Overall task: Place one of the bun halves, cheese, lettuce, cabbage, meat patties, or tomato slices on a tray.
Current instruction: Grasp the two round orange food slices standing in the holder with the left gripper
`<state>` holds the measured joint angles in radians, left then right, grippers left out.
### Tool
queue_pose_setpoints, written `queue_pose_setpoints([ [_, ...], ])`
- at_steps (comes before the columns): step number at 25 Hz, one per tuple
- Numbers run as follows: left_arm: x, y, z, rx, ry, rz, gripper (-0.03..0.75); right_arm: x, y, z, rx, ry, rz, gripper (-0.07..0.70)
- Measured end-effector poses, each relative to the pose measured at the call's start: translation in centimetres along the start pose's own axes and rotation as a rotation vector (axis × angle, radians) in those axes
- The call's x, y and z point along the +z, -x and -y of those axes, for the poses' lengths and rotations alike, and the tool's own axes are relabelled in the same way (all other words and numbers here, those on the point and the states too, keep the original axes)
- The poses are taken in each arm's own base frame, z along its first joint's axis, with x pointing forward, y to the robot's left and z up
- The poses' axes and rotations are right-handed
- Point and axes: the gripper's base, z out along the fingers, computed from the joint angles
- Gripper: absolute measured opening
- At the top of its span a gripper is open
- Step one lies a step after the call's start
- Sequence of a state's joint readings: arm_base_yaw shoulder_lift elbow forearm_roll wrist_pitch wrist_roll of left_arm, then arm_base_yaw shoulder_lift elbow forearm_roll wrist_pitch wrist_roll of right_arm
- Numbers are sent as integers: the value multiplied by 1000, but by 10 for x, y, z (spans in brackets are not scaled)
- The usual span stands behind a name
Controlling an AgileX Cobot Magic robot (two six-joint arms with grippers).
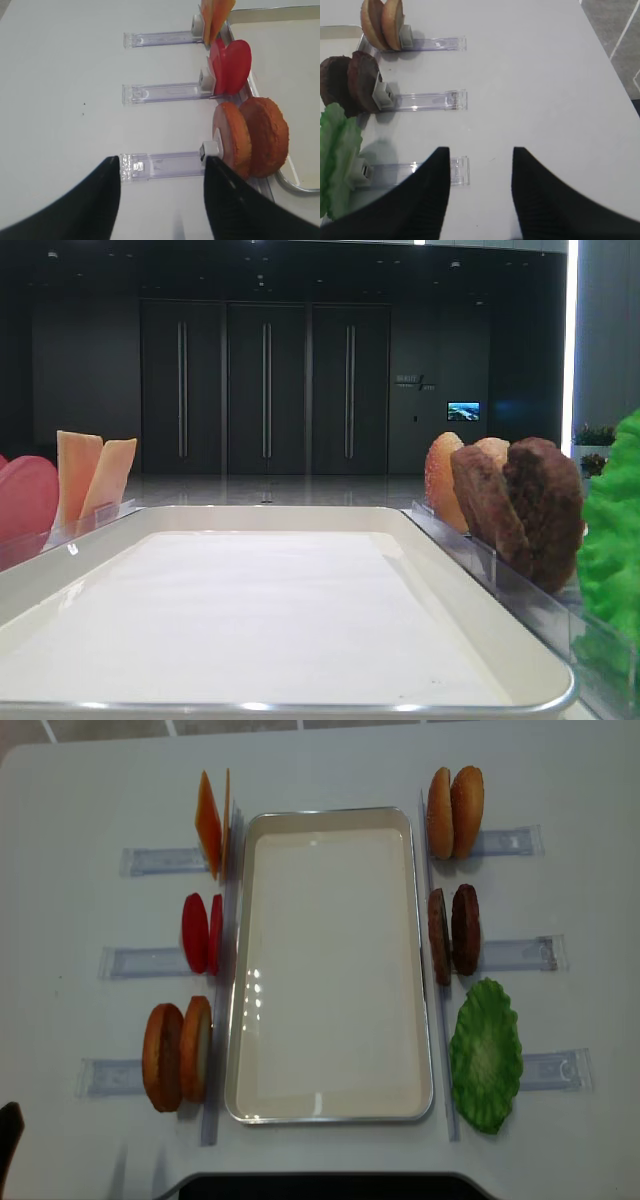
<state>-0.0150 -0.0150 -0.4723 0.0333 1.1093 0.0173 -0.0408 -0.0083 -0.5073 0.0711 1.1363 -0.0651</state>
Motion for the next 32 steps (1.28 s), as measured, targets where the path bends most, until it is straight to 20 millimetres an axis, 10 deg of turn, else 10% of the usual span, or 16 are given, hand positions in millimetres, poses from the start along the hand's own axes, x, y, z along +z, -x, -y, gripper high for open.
queue_pose_setpoints([
  [32, 6, 11, 0, -55, 0, -42, 384, 0, 0, 0, 0, 0, 0, 286],
])
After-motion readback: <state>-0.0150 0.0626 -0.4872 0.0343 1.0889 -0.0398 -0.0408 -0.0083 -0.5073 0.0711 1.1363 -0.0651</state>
